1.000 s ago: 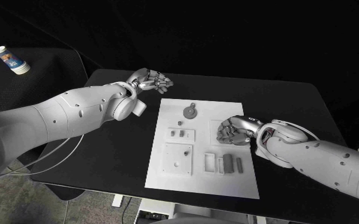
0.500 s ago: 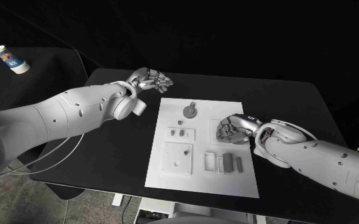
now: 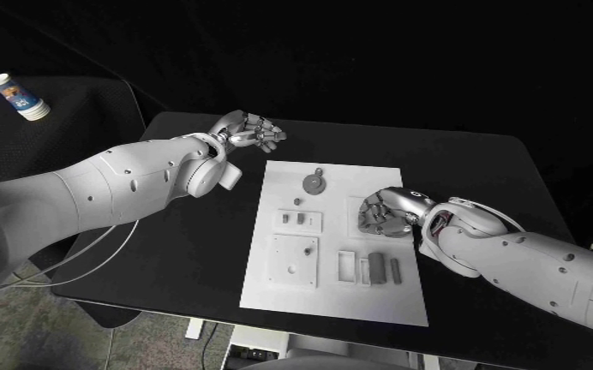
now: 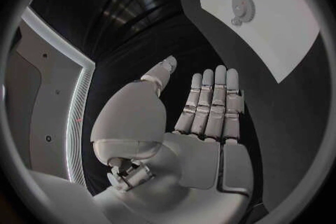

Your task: Assemble the parts on the task board

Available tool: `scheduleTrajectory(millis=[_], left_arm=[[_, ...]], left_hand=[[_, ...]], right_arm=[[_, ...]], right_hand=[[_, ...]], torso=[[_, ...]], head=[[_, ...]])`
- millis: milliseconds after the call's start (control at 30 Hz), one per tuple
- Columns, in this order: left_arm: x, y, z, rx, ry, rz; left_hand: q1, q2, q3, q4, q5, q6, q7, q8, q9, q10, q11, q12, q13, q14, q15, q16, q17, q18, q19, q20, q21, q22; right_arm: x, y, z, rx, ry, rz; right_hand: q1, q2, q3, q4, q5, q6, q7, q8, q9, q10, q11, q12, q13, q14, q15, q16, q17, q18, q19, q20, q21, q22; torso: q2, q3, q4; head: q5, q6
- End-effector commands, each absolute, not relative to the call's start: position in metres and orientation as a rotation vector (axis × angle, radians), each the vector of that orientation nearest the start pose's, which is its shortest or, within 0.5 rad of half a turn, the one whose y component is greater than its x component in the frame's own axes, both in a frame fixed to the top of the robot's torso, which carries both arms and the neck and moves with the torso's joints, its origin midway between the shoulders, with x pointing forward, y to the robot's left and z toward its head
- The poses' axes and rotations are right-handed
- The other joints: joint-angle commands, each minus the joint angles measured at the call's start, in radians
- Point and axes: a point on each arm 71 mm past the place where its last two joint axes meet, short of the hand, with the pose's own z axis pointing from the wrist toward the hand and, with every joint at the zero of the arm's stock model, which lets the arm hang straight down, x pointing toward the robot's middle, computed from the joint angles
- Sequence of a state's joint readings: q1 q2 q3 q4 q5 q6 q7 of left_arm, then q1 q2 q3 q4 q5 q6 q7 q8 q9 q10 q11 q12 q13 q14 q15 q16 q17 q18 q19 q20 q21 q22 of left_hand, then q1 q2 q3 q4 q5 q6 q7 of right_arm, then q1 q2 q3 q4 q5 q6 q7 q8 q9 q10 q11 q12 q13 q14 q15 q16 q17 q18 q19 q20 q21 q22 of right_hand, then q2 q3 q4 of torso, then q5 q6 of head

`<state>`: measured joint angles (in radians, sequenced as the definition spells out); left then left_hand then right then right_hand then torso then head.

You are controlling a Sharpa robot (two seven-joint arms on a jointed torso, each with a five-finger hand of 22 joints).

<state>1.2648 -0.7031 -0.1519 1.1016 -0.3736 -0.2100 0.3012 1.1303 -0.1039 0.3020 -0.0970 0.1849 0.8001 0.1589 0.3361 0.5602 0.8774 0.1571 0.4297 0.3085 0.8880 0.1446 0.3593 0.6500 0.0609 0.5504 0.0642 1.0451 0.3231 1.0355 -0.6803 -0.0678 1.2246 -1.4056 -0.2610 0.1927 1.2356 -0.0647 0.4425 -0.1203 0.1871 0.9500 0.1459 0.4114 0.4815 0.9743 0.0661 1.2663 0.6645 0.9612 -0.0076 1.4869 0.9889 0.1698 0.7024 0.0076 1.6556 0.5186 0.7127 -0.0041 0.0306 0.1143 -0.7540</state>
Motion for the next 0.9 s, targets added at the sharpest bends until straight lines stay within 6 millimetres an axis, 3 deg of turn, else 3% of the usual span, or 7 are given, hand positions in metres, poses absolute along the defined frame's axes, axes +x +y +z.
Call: scheduleTrajectory(millis=[33,200,900], left_arm=[[0.554,0.259,-0.203,-0.732,1.605,-1.167],[0.554,0.260,-0.203,-0.733,1.604,-1.166],[0.554,0.262,-0.203,-0.735,1.604,-1.162]], left_hand=[[0.000,0.013,-0.002,0.001,0.000,0.009,0.000,0.004,0.001,-0.002,0.000,-0.006,0.002,0.004,0.000,-0.005,-0.001,-0.016,-0.005,-0.001,-0.005,0.001],[0.000,0.013,-0.002,0.001,0.000,0.009,0.000,0.004,0.001,-0.002,0.000,-0.006,0.002,0.004,0.000,-0.005,-0.001,-0.016,-0.005,-0.001,-0.006,0.001],[0.000,0.013,-0.002,0.001,0.000,0.010,0.000,0.004,0.001,-0.001,0.001,-0.007,0.002,0.005,0.000,-0.006,-0.002,-0.017,-0.006,-0.001,-0.006,0.001]], right_arm=[[0.482,-0.190,-0.291,-0.220,1.809,0.852],[0.479,-0.190,-0.289,-0.206,1.805,0.873],[0.469,-0.189,-0.279,-0.158,1.771,0.942]], right_hand=[[0.011,0.023,0.013,-0.002,0.008,0.019,0.002,0.009,0.004,0.007,0.000,0.001,-0.002,0.008,0.000,0.003,-0.002,0.022,0.007,0.001,0.127,0.001],[0.021,0.023,0.037,-0.001,0.002,0.027,0.001,0.009,0.005,0.012,-0.002,-0.002,-0.007,0.012,-0.002,0.001,-0.005,0.024,0.009,0.000,0.126,0.002],[0.022,0.021,0.041,-0.001,0.002,0.027,0.001,0.009,0.005,0.012,-0.002,-0.003,-0.008,0.013,-0.003,0.000,-0.006,0.024,0.010,0.000,0.126,0.002]], torso=[[0.000,0.0006,-0.0003],[0.000,0.0013,-0.0009],[0.000,0.0009,-0.0005]], head=[[0.000,0.000],[0.001,-0.001],[0.001,-0.002]])
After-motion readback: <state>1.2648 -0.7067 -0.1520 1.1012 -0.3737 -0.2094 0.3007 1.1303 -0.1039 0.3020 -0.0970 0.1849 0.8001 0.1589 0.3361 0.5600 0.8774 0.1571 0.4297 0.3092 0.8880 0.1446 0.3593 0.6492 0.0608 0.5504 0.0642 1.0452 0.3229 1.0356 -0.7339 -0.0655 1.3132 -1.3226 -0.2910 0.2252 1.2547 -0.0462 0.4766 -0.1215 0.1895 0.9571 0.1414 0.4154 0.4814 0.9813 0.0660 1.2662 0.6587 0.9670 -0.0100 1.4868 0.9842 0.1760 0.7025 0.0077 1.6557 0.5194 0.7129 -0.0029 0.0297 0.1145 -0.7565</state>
